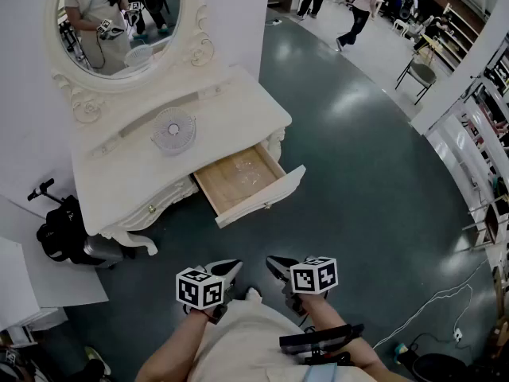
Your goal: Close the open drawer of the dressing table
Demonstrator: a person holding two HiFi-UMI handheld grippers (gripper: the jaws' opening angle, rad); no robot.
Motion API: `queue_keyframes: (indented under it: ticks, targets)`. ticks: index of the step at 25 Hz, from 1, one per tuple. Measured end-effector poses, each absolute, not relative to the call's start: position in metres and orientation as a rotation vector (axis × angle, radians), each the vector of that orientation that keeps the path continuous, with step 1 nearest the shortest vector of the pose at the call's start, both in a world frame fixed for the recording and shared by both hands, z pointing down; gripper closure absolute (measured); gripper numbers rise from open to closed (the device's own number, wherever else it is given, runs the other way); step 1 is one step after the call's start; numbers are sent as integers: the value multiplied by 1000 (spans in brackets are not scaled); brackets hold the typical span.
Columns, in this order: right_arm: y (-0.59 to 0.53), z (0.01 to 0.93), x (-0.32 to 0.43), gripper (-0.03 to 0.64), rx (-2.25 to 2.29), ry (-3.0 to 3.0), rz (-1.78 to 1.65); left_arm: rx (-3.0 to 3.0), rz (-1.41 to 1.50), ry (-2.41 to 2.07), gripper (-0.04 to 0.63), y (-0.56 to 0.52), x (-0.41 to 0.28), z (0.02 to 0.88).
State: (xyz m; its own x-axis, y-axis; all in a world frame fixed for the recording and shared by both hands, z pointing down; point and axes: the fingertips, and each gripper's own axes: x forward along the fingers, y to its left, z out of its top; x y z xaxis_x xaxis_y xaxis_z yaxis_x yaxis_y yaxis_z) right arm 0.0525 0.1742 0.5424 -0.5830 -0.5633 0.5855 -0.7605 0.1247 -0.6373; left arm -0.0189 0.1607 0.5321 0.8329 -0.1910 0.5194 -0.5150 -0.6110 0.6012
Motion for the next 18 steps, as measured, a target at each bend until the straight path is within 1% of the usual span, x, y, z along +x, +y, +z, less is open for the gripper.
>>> queue_keyframes:
  ticks: [18]
  targets:
    - [171, 542, 57, 601, 1344, -2204, 1446, 2195, 520, -503, 586, 163, -15, 537]
